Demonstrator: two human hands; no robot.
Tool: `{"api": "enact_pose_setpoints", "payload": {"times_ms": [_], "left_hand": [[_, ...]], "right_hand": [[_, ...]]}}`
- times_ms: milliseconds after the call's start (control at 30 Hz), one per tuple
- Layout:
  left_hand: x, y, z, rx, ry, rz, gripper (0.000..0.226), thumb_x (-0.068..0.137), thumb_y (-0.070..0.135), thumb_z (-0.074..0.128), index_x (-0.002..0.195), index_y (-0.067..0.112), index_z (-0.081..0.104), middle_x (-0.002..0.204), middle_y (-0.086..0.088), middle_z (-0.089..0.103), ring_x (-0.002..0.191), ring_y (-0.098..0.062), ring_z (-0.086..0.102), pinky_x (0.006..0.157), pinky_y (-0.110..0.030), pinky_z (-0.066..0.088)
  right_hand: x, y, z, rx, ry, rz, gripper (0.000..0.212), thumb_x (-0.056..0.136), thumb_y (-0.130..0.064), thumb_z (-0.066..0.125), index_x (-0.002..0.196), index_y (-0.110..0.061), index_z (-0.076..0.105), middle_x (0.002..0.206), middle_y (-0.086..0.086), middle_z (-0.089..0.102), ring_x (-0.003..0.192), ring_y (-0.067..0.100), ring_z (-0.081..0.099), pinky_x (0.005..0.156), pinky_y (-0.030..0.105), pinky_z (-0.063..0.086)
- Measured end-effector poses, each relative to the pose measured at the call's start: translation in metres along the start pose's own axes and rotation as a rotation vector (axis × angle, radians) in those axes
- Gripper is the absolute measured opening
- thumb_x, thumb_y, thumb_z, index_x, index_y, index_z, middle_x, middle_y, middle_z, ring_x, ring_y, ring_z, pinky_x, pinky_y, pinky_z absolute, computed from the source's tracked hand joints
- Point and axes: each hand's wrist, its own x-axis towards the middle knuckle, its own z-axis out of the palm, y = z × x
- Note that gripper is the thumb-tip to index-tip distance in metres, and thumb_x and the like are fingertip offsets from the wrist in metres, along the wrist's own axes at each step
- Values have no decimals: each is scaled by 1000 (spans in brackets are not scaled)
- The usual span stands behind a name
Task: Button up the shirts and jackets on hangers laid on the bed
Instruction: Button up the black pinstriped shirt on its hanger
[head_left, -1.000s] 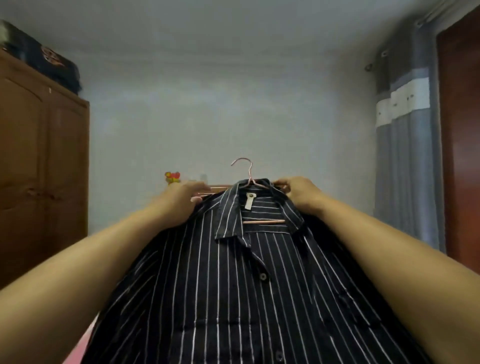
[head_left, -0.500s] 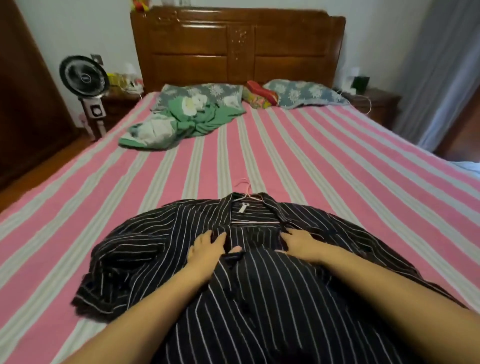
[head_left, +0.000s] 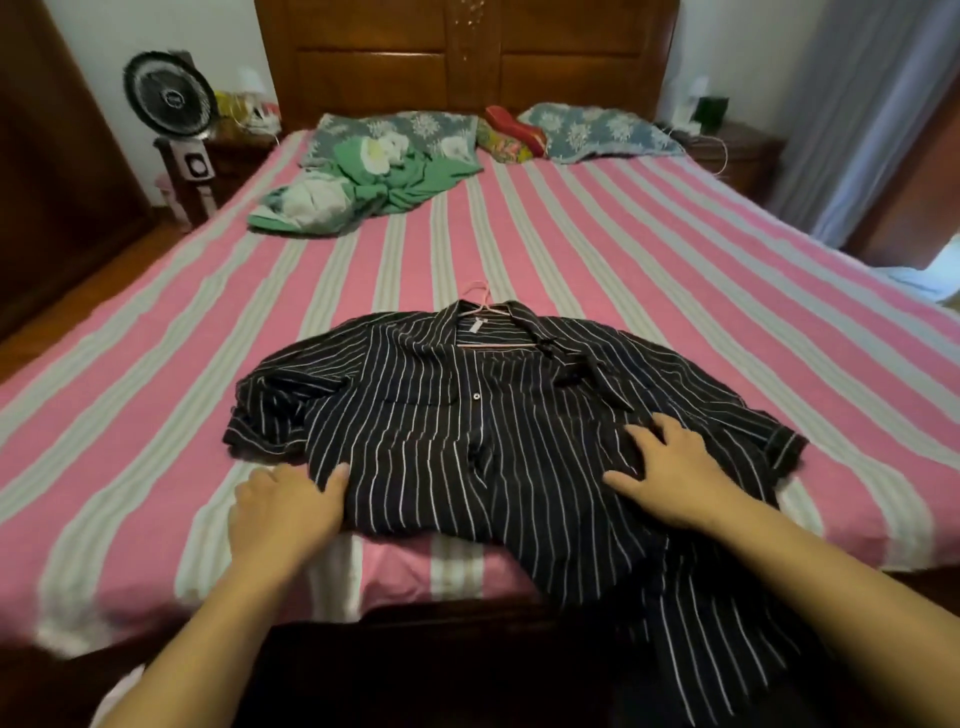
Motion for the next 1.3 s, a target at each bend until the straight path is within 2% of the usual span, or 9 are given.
{"api": "enact_pose_setpoints", "payload": {"times_ms": [100, 300, 500, 633, 767, 833, 967, 1100, 1300], "left_hand": [[1, 8, -2, -158, -151, -16, 74, 90, 70, 47, 130, 9, 62, 134, -22, 60, 120, -40, 55, 104, -46, 46], [-37, 65, -52, -1650, -370, 14, 20, 102, 16, 55, 119, 6, 59, 102, -12, 72, 76, -19, 73, 55, -31, 58], [-54, 11, -92, -1214, -608, 146, 43, 90, -6, 66, 130, 6, 54, 112, -19, 74, 97, -34, 74, 77, -45, 61], [-71, -28, -126, -435, -572, 271, 74, 92, 4, 70, 147, 39, 34, 126, -9, 59, 85, -26, 70, 61, -39, 58], [-100, -19, -82, 33, -938, 372, 43, 103, 16, 57, 143, 17, 42, 106, -23, 73, 58, -24, 70, 53, -35, 60], [-101, -3, -68, 109, -1011, 449, 27, 107, 25, 48, 129, 11, 51, 103, -21, 75, 53, -19, 67, 52, -29, 57], [-72, 33, -62, -197, -752, 592, 19, 105, 33, 51, 109, 19, 64, 86, -4, 76, 60, -12, 68, 54, -25, 52], [-30, 78, -58, -632, -523, 505, 13, 103, 17, 56, 101, 15, 68, 81, -5, 70, 63, -13, 63, 55, -24, 52], [78, 147, -15, -291, -210, 480, 17, 97, 20, 59, 110, 24, 69, 110, 3, 67, 105, -20, 64, 94, -37, 54]], "right_hand": [[-25, 3, 7, 3, 52, 124, 93, 87, -73, 52, 159, -27, 16, 166, 9, 6, 151, 36, 12, 120, 54, 21], [-60, 3, 15, 121, 73, 189, 74, 89, -47, 61, 152, -18, 33, 165, 9, 8, 149, 35, 9, 117, 57, 28], [-83, 0, 37, -9, -32, 124, 89, 89, -30, 67, 159, -22, 12, 165, 10, 0, 150, 39, 8, 118, 53, 28], [-78, 12, 21, -28, 214, 61, 44, 90, -8, 57, 134, -16, 59, 136, 13, 38, 119, 40, 50, 96, 50, 49], [-80, -2, -20, 90, 410, 34, 26, 86, -2, 51, 101, -15, 68, 100, 7, 57, 89, 34, 61, 76, 41, 50], [-84, -13, -29, 3, 168, -49, 35, 85, -2, 48, 104, -21, 71, 108, 6, 68, 96, 29, 64, 84, 41, 55], [-82, -31, -41, -186, -565, -165, 34, 101, -25, 53, 133, -28, 62, 129, -6, 65, 113, 15, 62, 102, 34, 49], [-23, -56, -73, 317, -73, -180, 16, 102, -22, 54, 111, -22, 68, 96, -2, 72, 82, 15, 69, 76, 30, 59], [118, -95, -63, 317, 128, -121, 26, 96, -12, 54, 112, -21, 72, 110, -1, 70, 100, 22, 66, 90, 36, 54]]}}
